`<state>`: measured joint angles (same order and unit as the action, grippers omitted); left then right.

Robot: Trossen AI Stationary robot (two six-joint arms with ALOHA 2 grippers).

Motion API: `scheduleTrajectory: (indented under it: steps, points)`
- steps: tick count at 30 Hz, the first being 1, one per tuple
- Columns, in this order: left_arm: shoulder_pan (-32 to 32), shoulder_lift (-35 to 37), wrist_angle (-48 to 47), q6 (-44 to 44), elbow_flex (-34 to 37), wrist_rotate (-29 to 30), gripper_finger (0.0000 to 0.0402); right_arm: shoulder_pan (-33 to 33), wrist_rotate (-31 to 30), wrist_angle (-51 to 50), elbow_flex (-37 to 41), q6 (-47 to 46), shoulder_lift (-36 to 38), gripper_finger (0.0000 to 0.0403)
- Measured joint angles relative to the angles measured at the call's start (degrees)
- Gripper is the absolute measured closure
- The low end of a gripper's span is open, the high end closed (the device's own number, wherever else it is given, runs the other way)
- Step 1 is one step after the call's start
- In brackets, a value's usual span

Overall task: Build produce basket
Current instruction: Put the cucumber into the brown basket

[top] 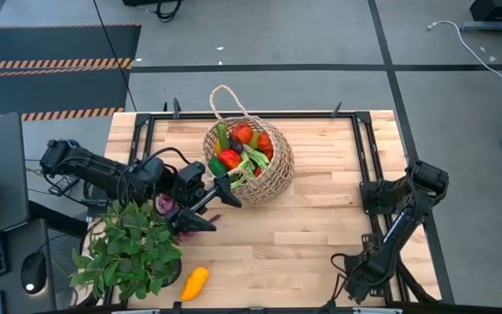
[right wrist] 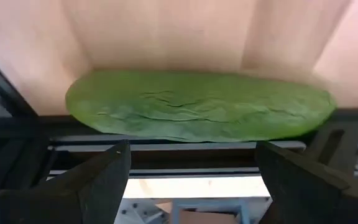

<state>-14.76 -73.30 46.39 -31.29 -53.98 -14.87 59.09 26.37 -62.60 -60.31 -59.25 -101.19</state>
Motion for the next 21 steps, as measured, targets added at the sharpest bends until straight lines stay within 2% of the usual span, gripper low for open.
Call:
scheduleTrajectory:
  steps: [5,13,17,21]
  points:
    - [0.0,0.0,0.0,0.0,0.0,0.0,0.0005,1.3,-0.4,2.0,0.0,5.1,0.0,0.0055]
    - [0.0,0.0,0.0,-0.1,0.0,0.0,0.0005,3.4,-4.9,6.6,-0.1,10.8,0.2,0.0055]
    - [0.0,0.0,0.0,-0.1,0.0,0.0,0.0005,3.6,-8.9,6.9,-0.2,11.0,0.2,0.0055]
    - [0.0,0.0,0.0,-0.1,0.0,0.0,0.0005,2.0,-15.5,6.9,0.1,11.2,-0.2,0.0055]
